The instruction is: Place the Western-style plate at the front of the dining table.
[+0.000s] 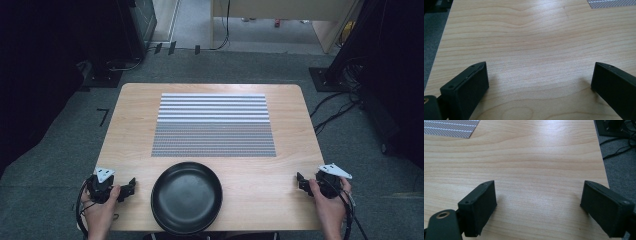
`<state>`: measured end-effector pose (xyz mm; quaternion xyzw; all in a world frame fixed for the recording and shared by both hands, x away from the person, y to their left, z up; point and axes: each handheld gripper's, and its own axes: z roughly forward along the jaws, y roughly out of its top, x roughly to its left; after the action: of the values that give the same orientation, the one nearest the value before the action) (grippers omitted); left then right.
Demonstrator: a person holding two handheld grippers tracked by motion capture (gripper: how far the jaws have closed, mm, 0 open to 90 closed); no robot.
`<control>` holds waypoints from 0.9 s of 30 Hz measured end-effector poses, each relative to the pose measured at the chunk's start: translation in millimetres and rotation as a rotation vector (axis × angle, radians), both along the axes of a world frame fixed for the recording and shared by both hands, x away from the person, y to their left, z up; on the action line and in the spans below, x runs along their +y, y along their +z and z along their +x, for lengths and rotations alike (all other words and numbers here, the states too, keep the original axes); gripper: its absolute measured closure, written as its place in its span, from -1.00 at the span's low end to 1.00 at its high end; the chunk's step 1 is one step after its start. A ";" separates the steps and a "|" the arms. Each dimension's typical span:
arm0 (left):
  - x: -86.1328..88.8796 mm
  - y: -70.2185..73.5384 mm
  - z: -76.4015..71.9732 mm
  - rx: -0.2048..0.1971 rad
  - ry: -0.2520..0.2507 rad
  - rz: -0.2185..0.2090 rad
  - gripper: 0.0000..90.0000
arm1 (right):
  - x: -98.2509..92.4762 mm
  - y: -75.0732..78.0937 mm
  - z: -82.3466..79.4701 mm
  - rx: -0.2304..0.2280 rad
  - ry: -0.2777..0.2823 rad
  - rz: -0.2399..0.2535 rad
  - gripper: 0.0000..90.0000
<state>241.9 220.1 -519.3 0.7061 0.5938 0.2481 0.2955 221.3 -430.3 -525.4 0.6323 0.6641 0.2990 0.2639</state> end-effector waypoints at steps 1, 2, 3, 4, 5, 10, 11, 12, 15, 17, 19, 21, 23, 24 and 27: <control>0.0 0.0 0.0 0.000 0.000 0.000 -0.98 | 0.1 0.0 0.2 0.001 -0.002 0.000 -0.75; 0.0 0.0 0.0 0.000 0.000 0.000 -0.98 | 0.3 -0.1 0.6 0.002 -0.005 0.000 -0.76; 0.0 0.0 0.0 0.000 0.000 0.000 -0.98 | 0.3 -0.1 0.6 0.002 -0.005 0.000 -0.76; 0.0 0.0 0.0 0.000 0.000 0.000 -0.98 | 0.5 -0.2 1.1 0.005 -0.010 0.001 -0.78; 0.0 0.0 0.0 0.000 0.000 0.000 -0.98 | 0.5 -0.2 1.3 0.004 -0.009 -0.001 -0.79; -0.1 0.0 0.0 0.000 0.001 0.000 -0.98 | 0.6 -0.2 1.3 0.005 -0.010 0.000 -0.79; 0.0 0.0 0.0 0.000 0.000 0.000 -0.98 | 0.5 -0.3 1.4 0.005 -0.009 -0.001 -0.79; 0.0 0.0 0.0 0.000 0.000 0.000 -0.98 | 0.5 -0.2 1.4 0.005 -0.010 0.000 -0.79; 0.0 0.0 0.1 0.000 0.000 0.000 -0.98 | 0.5 -0.2 1.4 0.005 -0.009 -0.001 -0.79; 0.0 0.0 0.2 0.000 -0.001 0.000 -0.98 | 0.6 -0.2 1.5 0.006 -0.012 0.000 -0.79; 0.1 0.0 0.1 0.000 -0.001 0.000 -0.98 | 0.8 -0.2 1.7 0.007 -0.012 0.000 -0.80; 0.3 0.0 0.3 0.000 -0.003 0.000 -0.98 | 0.8 -0.2 1.7 0.007 -0.013 0.000 -0.80; 0.3 0.0 0.7 0.002 -0.004 0.001 -0.99 | 0.8 -0.2 1.7 0.007 -0.013 0.000 -0.80; 0.3 0.0 0.7 0.002 -0.004 0.001 -0.99 | 0.8 -0.2 1.7 0.007 -0.013 0.000 -0.80; 0.3 0.1 0.8 0.002 -0.003 0.002 -0.99 | 0.9 -0.2 1.6 0.006 -0.016 0.000 -0.79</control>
<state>242.8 220.4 -519.2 0.7075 0.5929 0.2473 0.2946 222.9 -429.4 -525.6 0.6384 0.6600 0.2949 0.2644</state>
